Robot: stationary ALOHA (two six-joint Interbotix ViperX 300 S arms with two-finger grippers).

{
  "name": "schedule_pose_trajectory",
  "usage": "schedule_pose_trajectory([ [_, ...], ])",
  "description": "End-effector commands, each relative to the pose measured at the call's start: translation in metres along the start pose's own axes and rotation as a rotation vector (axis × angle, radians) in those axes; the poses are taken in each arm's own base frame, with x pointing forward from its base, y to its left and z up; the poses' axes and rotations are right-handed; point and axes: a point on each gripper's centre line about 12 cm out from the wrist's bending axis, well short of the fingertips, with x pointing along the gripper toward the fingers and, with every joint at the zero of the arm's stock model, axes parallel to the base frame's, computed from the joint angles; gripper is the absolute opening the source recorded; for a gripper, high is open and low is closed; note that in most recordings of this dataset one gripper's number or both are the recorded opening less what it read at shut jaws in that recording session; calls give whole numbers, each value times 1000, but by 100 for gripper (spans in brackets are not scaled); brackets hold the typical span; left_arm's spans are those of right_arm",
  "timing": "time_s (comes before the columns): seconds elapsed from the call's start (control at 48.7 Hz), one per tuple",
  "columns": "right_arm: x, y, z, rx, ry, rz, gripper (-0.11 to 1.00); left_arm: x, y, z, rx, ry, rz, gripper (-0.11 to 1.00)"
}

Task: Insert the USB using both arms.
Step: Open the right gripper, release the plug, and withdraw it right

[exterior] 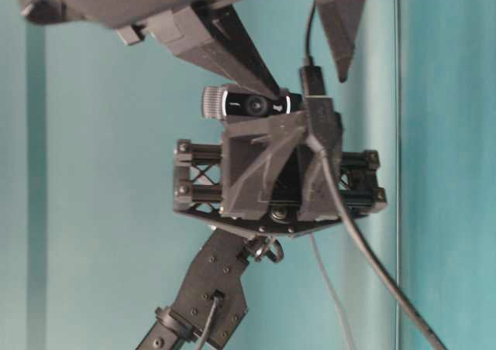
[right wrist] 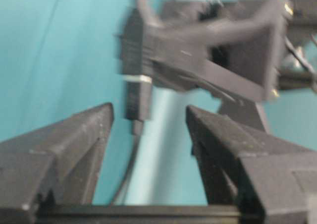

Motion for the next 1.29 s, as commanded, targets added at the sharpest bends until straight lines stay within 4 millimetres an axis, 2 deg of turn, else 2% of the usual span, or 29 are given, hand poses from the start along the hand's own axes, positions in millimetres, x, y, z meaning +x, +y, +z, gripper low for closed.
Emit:
schedule_pose_trajectory([
  [0.0,-17,-21,9,122,-25,0,67,-10,-16,1,61,-45,44,23],
  [0.123,-34,-23,19,266,-29,66,67,-20,-6,5,85,-137,175,23],
  [0.308,-54,-15,32,494,-4,208,67,-28,-6,6,130,-182,279,23],
  [0.451,-67,-8,37,702,44,337,67,-22,-4,5,152,-167,323,23],
  [0.554,-78,-14,35,872,61,409,67,-12,3,5,203,-168,423,23],
  [0.739,-95,-37,12,1188,36,490,67,-2,17,9,321,-182,638,23],
  [0.862,-99,-44,-10,1314,21,521,67,5,25,9,394,-188,741,23],
  [1.047,-91,-47,-41,1366,28,513,66,22,40,-6,459,-152,831,23],
  [1.149,-86,-49,-49,1374,25,505,66,30,46,-15,500,-117,869,23],
  [1.272,-81,-49,-51,1372,-3,510,66,33,47,-15,534,-131,893,23],
])
